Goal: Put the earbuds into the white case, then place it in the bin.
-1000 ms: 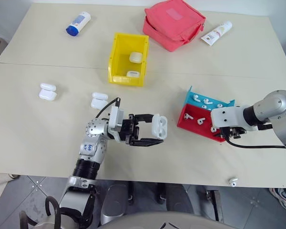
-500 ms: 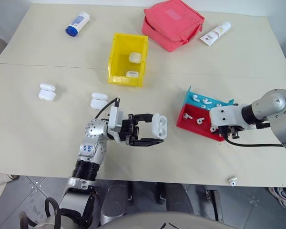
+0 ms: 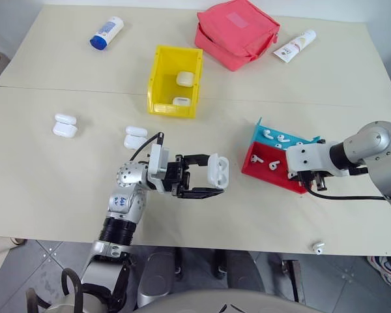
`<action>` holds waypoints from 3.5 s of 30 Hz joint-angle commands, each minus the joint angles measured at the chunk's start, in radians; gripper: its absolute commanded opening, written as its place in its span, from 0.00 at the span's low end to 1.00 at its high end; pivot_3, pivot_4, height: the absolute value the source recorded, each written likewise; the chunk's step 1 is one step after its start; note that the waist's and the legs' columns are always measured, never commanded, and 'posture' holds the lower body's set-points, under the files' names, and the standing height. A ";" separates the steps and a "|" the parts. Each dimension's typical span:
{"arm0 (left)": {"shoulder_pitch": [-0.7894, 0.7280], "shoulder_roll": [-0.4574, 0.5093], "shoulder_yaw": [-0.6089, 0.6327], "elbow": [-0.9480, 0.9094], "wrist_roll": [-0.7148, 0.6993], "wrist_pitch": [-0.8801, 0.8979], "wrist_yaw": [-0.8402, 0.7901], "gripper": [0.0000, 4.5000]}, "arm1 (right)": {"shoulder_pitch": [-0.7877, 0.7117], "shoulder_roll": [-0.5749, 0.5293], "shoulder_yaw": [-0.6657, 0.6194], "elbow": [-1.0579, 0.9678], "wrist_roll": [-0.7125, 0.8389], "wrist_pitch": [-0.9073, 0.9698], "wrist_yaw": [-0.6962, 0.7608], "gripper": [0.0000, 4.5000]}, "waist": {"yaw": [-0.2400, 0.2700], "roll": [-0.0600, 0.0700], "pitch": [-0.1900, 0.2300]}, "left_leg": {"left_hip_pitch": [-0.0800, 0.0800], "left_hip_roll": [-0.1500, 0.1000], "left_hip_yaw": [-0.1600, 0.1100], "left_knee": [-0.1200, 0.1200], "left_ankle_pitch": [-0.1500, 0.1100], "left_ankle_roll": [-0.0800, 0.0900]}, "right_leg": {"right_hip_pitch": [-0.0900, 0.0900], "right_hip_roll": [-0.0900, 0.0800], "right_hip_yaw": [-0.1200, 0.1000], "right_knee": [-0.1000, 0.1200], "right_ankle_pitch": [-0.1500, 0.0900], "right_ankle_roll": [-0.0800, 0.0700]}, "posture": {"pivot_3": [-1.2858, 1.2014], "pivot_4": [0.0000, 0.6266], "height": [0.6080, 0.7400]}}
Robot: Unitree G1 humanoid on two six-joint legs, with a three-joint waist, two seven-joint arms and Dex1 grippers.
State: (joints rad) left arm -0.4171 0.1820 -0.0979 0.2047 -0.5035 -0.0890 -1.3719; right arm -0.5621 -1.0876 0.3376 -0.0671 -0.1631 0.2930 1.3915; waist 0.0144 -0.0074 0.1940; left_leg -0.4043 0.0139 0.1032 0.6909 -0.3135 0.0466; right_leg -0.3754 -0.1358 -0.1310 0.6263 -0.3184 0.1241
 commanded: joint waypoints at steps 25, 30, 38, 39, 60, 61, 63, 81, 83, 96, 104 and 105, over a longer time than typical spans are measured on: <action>-0.055 0.010 0.003 0.033 -0.006 -0.020 -0.025 0.61 | 0.009 0.034 -0.066 -0.031 0.004 0.136 -0.064 0.12 | -0.003 0.000 0.000 | 0.000 0.000 0.000 0.000 0.000 0.000 | 0.000 0.000 0.000 0.000 0.000 0.000 | 0.52 0.24 1.00; -0.068 0.017 0.008 0.046 -0.010 -0.016 -0.034 0.61 | 0.019 0.082 -0.234 -0.141 0.165 0.323 -0.104 0.12 | -0.002 0.000 0.000 | 0.000 0.000 -0.001 0.000 0.000 0.000 | 0.000 -0.001 -0.001 0.000 0.000 0.000 | 0.52 0.24 1.00; -0.142 0.027 0.024 0.132 -0.022 0.001 -0.087 0.61 | 0.112 0.215 -0.584 -0.401 0.560 0.539 -0.165 0.12 | 0.009 0.000 0.000 | -0.001 -0.002 -0.003 0.001 0.000 0.000 | 0.001 -0.002 -0.001 0.000 0.000 0.000 | 0.52 0.24 1.00; -0.155 0.026 0.027 0.150 -0.023 0.003 -0.096 0.61 | 0.119 0.239 -0.611 -0.437 0.614 0.566 -0.179 0.12 | 0.009 0.000 0.000 | -0.001 -0.002 -0.003 0.001 0.000 0.000 | 0.001 -0.001 -0.002 0.000 0.000 0.000 | 0.52 0.24 1.00; -0.274 0.045 -0.013 0.146 -0.062 0.118 -0.230 0.61 | 0.155 0.588 -0.426 -0.558 0.903 0.438 -0.519 0.12 | 0.006 0.000 0.000 | -0.002 -0.002 -0.003 0.000 0.000 0.000 | 0.000 0.000 -0.001 0.001 0.000 0.000 | 0.52 0.24 1.00; -0.269 0.050 -0.013 0.137 -0.064 0.123 -0.232 0.61 | 0.154 0.587 -0.419 -0.553 0.900 0.426 -0.522 0.12 | 0.006 0.000 0.000 | -0.002 -0.002 -0.003 0.000 0.000 0.000 | 0.000 0.001 -0.001 0.001 0.000 0.000 | 0.52 0.24 1.00; -0.256 0.058 -0.015 0.113 -0.070 0.135 -0.229 0.61 | 0.154 0.582 -0.415 -0.539 0.896 0.400 -0.524 0.12 | 0.006 0.000 0.000 | -0.002 -0.002 -0.003 0.000 0.000 0.000 | 0.000 0.001 -0.001 0.001 0.000 0.000 | 0.52 0.24 1.00; -0.222 0.077 -0.017 0.036 -0.089 0.169 -0.195 0.61 | 0.185 0.518 -0.371 -0.467 0.862 0.296 -0.506 0.12 | 0.006 0.000 0.000 | -0.002 -0.002 -0.003 0.000 0.000 0.000 | 0.000 0.001 -0.001 0.001 0.000 0.000 | 0.52 0.24 1.00; -0.228 0.073 -0.008 0.045 -0.091 0.167 -0.185 0.61 | 0.191 0.514 -0.371 -0.471 0.866 0.297 -0.507 0.12 | 0.006 0.000 0.000 | -0.002 -0.002 -0.003 0.000 0.000 0.000 | 0.000 0.001 -0.001 0.001 0.000 0.000 | 0.52 0.24 1.00; -0.220 0.084 0.015 0.059 -0.089 0.166 -0.172 0.61 | 0.179 0.498 -0.392 -0.469 0.889 0.287 -0.533 0.12 | 0.006 0.000 0.000 | -0.002 -0.002 -0.003 0.000 0.000 0.000 | 0.000 0.001 -0.001 0.001 0.000 0.000 | 0.52 0.24 1.00; -0.207 0.080 0.024 0.058 -0.084 0.166 -0.163 0.61 | 0.176 0.487 -0.399 -0.478 0.902 0.290 -0.545 0.12 | 0.007 0.000 0.000 | -0.002 -0.002 -0.003 0.000 0.000 0.001 | 0.000 0.001 -0.001 0.000 0.000 0.000 | 0.52 0.24 1.00; -0.205 0.078 0.024 0.056 -0.085 0.167 -0.160 0.61 | 0.175 0.490 -0.396 -0.479 0.904 0.291 -0.548 0.12 | 0.006 0.000 0.000 | -0.002 -0.002 -0.003 0.000 0.000 0.001 | 0.000 0.001 -0.001 0.000 0.000 0.000 | 0.52 0.24 1.00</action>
State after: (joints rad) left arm -0.6218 0.2678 -0.0935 0.2931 -0.5556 0.0908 -1.5004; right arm -0.3844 -0.5809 -0.0379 -0.5380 0.7405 0.5807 0.8623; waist 0.0209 -0.0073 0.1941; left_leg -0.4059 0.0120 0.0998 0.6910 -0.3139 0.0472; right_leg -0.3752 -0.1352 -0.1319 0.6268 -0.3184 0.1239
